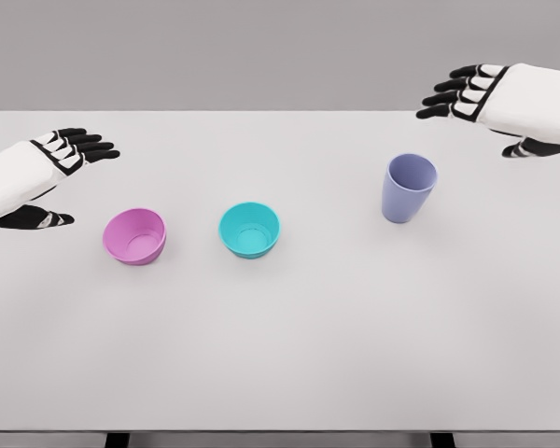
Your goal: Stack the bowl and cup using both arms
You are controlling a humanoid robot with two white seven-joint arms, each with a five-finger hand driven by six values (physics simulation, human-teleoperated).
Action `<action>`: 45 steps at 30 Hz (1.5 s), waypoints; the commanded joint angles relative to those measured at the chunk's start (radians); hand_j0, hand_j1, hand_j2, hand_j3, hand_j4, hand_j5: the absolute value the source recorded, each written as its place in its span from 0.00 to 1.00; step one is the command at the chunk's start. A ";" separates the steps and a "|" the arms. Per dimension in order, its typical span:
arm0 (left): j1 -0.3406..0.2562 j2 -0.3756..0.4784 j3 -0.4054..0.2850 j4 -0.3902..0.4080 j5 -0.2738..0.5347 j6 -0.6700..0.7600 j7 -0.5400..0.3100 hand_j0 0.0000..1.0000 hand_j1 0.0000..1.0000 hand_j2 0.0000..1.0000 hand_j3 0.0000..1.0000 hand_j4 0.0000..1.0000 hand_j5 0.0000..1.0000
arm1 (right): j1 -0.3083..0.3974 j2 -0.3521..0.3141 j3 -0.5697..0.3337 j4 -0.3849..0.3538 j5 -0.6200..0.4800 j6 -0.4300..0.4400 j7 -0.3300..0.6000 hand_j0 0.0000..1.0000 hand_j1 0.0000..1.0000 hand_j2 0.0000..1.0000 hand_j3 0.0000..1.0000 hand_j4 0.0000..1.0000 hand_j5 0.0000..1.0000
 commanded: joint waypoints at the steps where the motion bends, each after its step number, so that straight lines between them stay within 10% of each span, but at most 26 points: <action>1: -0.002 -0.012 0.002 0.000 0.007 0.001 0.001 1.00 1.00 1.00 1.00 1.00 1.00 | 0.000 0.003 0.001 -0.005 -0.006 0.003 0.000 1.00 1.00 1.00 1.00 1.00 1.00; 14: -0.038 0.083 -0.055 0.022 0.016 0.001 -0.038 1.00 1.00 1.00 1.00 1.00 1.00 | 0.029 -0.011 -0.054 0.023 -0.030 0.003 0.000 1.00 1.00 1.00 1.00 1.00 1.00; 21: -0.357 0.175 -0.477 -0.010 0.209 0.001 -0.240 1.00 1.00 1.00 1.00 1.00 1.00 | 0.029 -0.026 -0.056 0.024 -0.032 0.003 0.000 1.00 1.00 1.00 1.00 1.00 1.00; 24: -0.357 0.260 -0.483 -0.110 0.333 0.001 -0.483 1.00 1.00 1.00 1.00 1.00 1.00 | 0.028 -0.024 -0.056 0.024 -0.032 0.003 0.000 1.00 1.00 1.00 1.00 1.00 1.00; 45: -0.400 0.106 -0.492 -0.136 0.281 0.478 -0.483 0.99 0.99 0.99 0.99 0.99 0.99 | 0.025 -0.028 -0.056 0.063 -0.030 0.003 0.000 1.00 1.00 1.00 1.00 1.00 1.00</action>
